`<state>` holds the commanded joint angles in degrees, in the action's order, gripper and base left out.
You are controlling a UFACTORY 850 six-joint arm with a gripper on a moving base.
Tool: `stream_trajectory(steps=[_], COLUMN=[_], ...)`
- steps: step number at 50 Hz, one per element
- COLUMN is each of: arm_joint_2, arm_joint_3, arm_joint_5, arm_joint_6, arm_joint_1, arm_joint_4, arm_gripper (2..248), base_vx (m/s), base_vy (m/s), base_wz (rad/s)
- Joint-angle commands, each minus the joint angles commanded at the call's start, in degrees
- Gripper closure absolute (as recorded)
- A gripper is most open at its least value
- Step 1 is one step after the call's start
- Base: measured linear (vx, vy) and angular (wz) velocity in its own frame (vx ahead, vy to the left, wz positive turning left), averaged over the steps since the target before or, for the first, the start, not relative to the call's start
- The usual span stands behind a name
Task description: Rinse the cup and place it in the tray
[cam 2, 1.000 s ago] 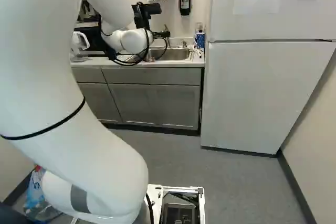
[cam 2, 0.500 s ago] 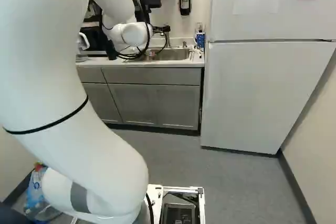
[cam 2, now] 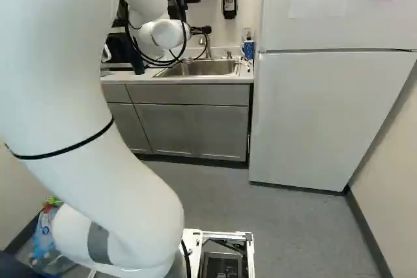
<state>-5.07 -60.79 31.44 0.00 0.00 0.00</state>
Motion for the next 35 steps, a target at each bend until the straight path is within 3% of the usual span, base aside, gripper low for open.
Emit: stream_trajectory(steps=[35], arm_joint_2=[-1.5], arm_joint_3=[-5.6], arm_joint_5=[-3.2], arm_joint_6=[0.0], arm_joint_1=[0.0], arm_joint_4=[0.0], arm_gripper=[3], base_vx=[0.0], base_vy=[0.0], base_wz=[0.0])
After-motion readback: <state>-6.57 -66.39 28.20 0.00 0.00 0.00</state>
